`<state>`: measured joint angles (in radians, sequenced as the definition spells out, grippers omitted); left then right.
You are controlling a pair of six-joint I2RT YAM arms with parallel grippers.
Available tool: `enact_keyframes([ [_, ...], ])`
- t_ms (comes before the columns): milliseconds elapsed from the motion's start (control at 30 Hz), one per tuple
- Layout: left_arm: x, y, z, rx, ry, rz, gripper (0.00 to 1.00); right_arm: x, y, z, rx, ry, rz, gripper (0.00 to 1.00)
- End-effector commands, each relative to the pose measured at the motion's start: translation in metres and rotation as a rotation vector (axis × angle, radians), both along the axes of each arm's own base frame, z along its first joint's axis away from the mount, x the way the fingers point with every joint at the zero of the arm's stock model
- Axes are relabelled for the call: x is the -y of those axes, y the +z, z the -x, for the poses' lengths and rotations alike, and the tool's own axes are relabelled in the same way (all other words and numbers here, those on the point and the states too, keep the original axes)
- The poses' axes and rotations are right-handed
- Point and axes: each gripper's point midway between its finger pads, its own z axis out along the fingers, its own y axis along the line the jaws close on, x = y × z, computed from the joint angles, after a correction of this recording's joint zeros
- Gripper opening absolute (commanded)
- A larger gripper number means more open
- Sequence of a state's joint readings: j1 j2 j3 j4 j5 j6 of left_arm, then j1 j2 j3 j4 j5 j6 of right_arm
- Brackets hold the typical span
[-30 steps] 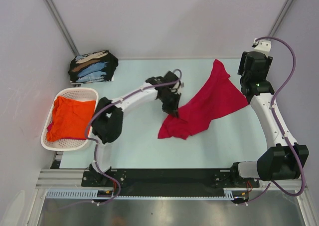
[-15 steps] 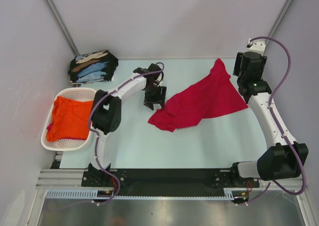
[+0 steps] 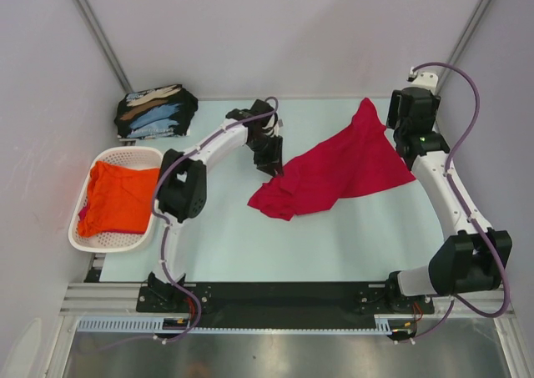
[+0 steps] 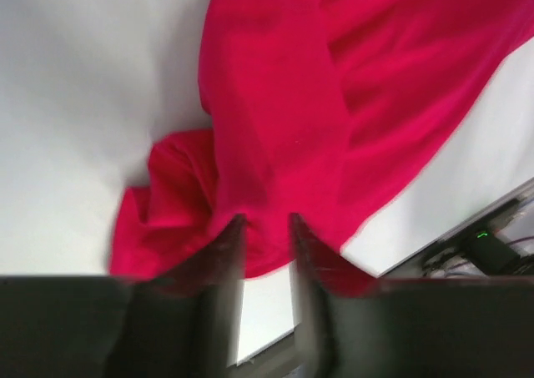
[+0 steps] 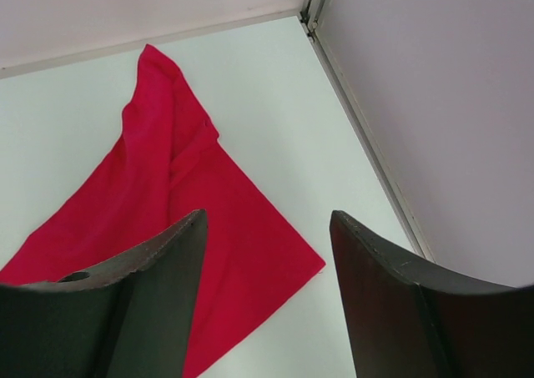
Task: Fold and stack the t-shirts
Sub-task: Flatten out the tshirt
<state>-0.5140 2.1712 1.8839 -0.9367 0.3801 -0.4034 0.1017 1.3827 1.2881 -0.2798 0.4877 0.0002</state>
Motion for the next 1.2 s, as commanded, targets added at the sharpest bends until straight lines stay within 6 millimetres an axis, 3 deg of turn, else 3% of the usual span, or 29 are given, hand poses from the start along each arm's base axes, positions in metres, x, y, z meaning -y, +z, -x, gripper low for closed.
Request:
enact_keyframes([
  [0, 0.014, -0.011, -0.003, -0.03, -0.023, 0.043, 0.15, -0.004, 0.009, -0.006, 0.029, 0.006, -0.012, 0.66],
  [67, 0.014, -0.013, -0.006, -0.029, -0.023, 0.044, 0.0, -0.003, 0.007, -0.007, 0.026, 0.006, -0.011, 0.66],
  [167, 0.014, -0.013, -0.009, -0.023, -0.025, 0.034, 0.03, -0.003, 0.008, -0.007, 0.028, 0.006, -0.008, 0.66],
  [267, 0.011, 0.0, -0.012, 0.014, -0.018, 0.027, 0.54, -0.004, 0.008, -0.007, 0.027, 0.007, -0.009, 0.66],
  [367, 0.005, 0.009, -0.013, 0.047, -0.009, 0.012, 0.71, -0.004, 0.007, -0.007, 0.025, 0.01, -0.01, 0.66],
  [500, 0.002, 0.007, -0.009, 0.043, -0.018, 0.0, 0.72, -0.006, 0.005, -0.006, 0.023, 0.014, -0.014, 0.66],
  [600, 0.004, -0.009, -0.006, -0.001, -0.028, 0.001, 0.62, -0.004, 0.004, -0.006, 0.021, 0.009, -0.011, 0.66],
  [733, 0.013, -0.028, -0.003, -0.057, -0.046, 0.024, 0.2, -0.003, 0.007, -0.005, 0.027, 0.005, -0.005, 0.66],
  [767, 0.014, -0.032, -0.005, -0.062, -0.047, 0.026, 0.03, -0.002, 0.008, -0.005, 0.029, 0.0, -0.004, 0.66],
  [900, 0.015, -0.029, -0.007, -0.048, -0.057, 0.025, 0.0, 0.0, 0.01, -0.004, 0.034, -0.007, -0.003, 0.66],
  [1167, -0.007, 0.011, -0.01, 0.055, -0.041, -0.007, 0.0, 0.001, 0.009, -0.001, 0.031, -0.004, -0.004, 0.66],
])
